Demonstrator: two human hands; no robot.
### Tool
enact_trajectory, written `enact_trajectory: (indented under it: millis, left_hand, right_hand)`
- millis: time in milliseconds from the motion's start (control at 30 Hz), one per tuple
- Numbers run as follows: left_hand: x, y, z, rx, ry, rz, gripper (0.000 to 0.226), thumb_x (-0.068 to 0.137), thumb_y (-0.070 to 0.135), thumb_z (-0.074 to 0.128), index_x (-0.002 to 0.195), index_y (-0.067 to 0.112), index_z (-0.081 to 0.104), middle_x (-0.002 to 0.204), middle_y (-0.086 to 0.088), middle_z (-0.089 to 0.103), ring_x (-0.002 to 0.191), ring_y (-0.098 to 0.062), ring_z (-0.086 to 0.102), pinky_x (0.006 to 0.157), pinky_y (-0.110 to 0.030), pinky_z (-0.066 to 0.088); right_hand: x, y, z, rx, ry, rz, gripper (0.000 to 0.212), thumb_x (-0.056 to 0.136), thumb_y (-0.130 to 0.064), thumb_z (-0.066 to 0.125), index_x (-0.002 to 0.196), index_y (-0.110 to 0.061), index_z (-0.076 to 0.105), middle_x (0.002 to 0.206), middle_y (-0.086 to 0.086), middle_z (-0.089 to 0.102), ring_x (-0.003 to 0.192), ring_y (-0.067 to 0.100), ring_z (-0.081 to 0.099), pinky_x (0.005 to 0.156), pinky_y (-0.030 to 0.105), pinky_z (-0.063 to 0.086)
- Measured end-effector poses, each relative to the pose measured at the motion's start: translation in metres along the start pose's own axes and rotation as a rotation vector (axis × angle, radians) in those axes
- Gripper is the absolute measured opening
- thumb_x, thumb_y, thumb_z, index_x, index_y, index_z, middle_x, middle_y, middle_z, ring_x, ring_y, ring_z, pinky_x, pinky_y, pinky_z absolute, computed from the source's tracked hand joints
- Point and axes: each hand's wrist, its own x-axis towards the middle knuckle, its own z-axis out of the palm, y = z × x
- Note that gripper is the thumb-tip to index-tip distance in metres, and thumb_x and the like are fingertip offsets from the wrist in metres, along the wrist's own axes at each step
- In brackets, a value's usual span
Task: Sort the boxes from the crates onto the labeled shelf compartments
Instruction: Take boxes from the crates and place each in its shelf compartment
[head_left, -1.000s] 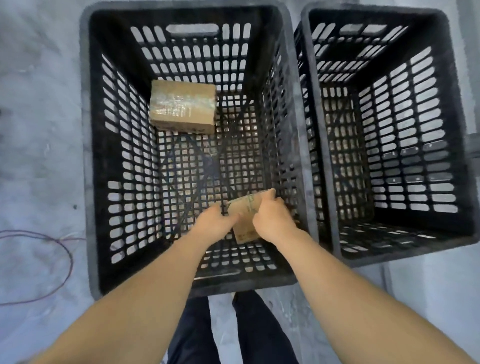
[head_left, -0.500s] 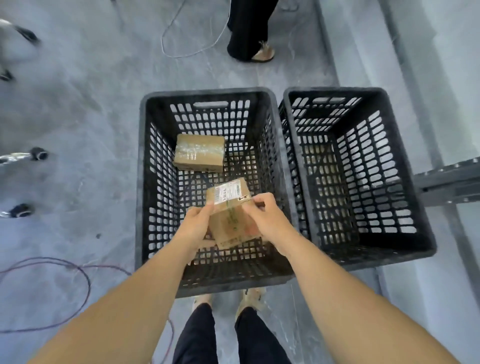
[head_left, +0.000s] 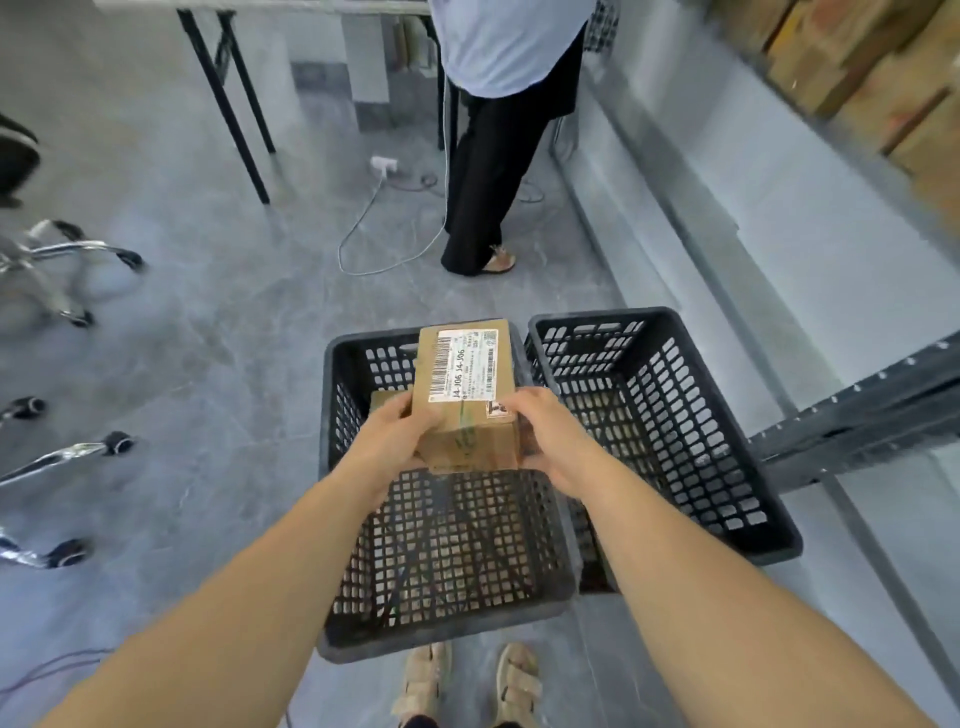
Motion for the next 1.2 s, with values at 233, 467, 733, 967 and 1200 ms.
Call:
enact_trajectory:
  millis: [233,467,733,967,1200]
  left_hand:
    - [-0.014,0.034,0.013,-0.031,0.006,-0.074,0.076,0.075,0.075,0.055,0.132,0.025,0.045,0.124,0.002,0.054,0.114,-0.024,0.050,0.095,-0.045,0.045]
    - [-0.013,0.081,0.007,-0.066,0.018,0.099,0.052,0.080,0.043,0.066,0.122,0.016,0.049,0.109,-0.008,0.057,0.100,-0.025,0.057,0.086,-0.043,0.049]
    - [-0.029,0.136,0.004,0.215,-0.224,0.402,0.009,0.079,0.026,0.056,0.086,0.026,0.051,0.090,-0.002,0.055,0.083,-0.018,0.051,0.075,-0.032,0.039]
    - [-0.032,0.153,0.030,0.362,-0.495,0.316,0.085,0.043,0.040,0.061,0.127,0.033,0.052,0.107,-0.011,0.064,0.080,-0.022,0.068,0.062,-0.030,0.052]
    - [-0.011,0.162,0.051,0.240,-0.475,0.456,0.096,0.058,0.063,0.072,0.143,0.044,0.032,0.141,0.008,0.046,0.126,-0.021,0.047,0.109,-0.045,0.034]
  right_hand:
    - [-0.025,-0.026,-0.008,0.252,0.028,-0.094,0.032,0.091,-0.027,0.053,0.122,-0.018,0.051,0.111,0.014,0.064,0.099,0.030,0.063,0.086,0.053,0.055]
    - [-0.053,-0.043,-0.027,0.129,-0.070,-0.118,0.021,0.091,-0.020,0.057,0.112,-0.024,0.054,0.101,0.001,0.062,0.094,0.020,0.058,0.084,0.039,0.045]
    - [-0.080,-0.060,-0.070,-0.053,0.094,-0.310,0.100,0.059,-0.038,0.078,0.147,-0.036,0.030,0.148,0.006,0.036,0.136,0.021,0.033,0.115,0.046,0.021]
    - [-0.104,-0.060,-0.082,-0.253,-0.166,-0.216,0.085,0.057,-0.025,0.073,0.137,-0.034,0.046,0.130,0.007,0.058,0.123,0.023,0.054,0.108,0.049,0.039]
    - [-0.124,-0.043,-0.103,0.007,0.061,-0.329,0.065,0.066,-0.018,0.068,0.126,-0.035,0.049,0.109,0.004,0.068,0.100,0.020,0.067,0.081,0.037,0.056]
